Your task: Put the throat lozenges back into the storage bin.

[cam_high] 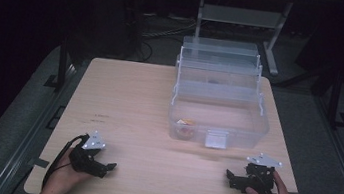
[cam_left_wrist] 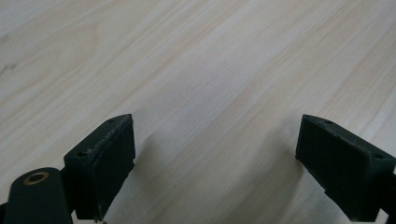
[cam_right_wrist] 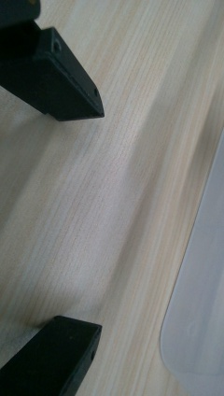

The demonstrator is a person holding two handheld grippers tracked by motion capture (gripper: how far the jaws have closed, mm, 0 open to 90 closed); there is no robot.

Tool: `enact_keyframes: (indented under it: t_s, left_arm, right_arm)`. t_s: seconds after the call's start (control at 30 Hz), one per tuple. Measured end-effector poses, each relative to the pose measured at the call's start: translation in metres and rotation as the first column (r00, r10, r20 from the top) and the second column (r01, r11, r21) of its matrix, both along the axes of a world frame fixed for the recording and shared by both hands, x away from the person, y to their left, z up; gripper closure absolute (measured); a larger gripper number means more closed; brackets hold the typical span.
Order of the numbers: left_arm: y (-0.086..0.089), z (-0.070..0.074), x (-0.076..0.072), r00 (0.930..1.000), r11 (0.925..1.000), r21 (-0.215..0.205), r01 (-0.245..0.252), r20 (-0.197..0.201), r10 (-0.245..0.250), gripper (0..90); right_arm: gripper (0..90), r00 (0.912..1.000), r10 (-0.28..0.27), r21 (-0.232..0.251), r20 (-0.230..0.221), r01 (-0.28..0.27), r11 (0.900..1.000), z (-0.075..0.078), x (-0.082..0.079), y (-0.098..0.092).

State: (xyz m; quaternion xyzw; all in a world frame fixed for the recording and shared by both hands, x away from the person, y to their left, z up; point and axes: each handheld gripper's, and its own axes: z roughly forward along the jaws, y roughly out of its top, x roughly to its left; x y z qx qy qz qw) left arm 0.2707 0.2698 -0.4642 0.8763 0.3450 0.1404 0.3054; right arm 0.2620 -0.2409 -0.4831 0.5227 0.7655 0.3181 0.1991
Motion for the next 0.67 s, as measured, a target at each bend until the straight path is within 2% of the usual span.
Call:
enact_keyframes:
  t_s: [0.1,0.37,0.67]
  left_arm:
    - [0.003,-0.003,-0.001,1.0000,0.9994,-0.034,-0.001,-0.002,0.001,11.0]
    - [0.012,-0.010,-0.002,0.9980,0.9941,-0.103,0.034,0.056,-0.029,10.8]
    - [0.012,-0.010,-0.002,0.9980,0.9940,-0.104,0.034,0.056,-0.029,11.0]
  right_arm:
    - [0.0,1.0000,0.000,0.000,0.000,0.000,1.000,0.000,0.000,0.000]
    - [0.0,1.0000,0.000,0.000,0.000,0.000,1.000,0.000,0.000,0.000]
    - [0.0,1.0000,-0.001,0.000,0.000,0.001,1.000,0.000,0.000,0.000]
